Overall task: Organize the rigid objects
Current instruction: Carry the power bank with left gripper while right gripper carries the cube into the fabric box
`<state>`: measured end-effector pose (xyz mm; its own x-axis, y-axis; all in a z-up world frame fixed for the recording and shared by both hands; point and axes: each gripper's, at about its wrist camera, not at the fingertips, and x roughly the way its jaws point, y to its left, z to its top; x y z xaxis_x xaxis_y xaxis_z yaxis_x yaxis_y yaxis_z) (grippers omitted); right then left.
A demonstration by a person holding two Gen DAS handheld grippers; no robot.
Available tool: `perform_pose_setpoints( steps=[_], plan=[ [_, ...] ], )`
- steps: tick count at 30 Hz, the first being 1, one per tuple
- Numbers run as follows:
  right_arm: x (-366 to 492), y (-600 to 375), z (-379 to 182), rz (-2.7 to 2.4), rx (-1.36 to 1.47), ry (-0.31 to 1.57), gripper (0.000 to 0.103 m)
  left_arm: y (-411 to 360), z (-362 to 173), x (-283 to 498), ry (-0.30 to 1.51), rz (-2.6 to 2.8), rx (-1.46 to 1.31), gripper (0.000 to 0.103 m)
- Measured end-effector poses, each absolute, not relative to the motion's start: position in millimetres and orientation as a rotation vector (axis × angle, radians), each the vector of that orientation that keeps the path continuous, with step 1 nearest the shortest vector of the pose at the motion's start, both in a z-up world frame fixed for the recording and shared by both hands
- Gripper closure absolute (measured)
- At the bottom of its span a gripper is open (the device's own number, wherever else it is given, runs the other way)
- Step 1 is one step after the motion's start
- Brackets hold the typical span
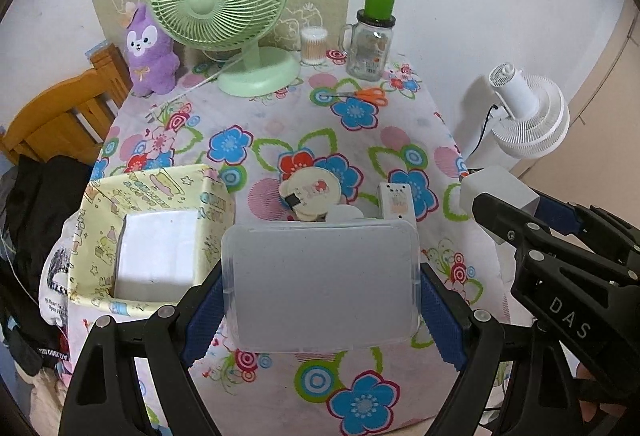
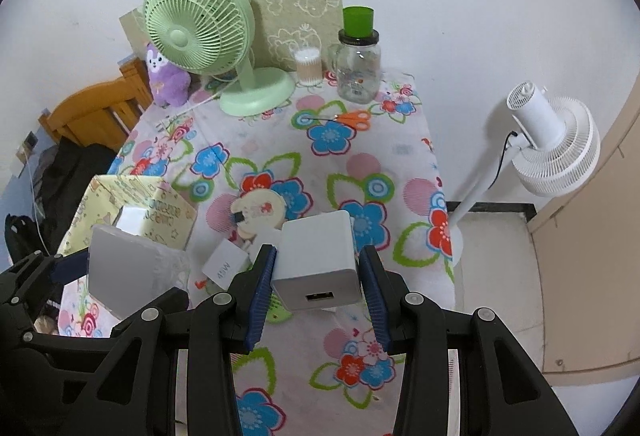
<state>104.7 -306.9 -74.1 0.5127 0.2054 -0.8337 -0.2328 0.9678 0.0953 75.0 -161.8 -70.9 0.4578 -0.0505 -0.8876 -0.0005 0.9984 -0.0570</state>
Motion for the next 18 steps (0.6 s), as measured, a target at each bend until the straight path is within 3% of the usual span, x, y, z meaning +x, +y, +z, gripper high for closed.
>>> perform_pose_setpoints(
  steps=[18],
  plan=[
    [103, -241, -66, 0.202, -0.001, 1.004, 0.058, -98, -67, 81, 1.091, -0.096, -0.008, 0.014]
  ],
)
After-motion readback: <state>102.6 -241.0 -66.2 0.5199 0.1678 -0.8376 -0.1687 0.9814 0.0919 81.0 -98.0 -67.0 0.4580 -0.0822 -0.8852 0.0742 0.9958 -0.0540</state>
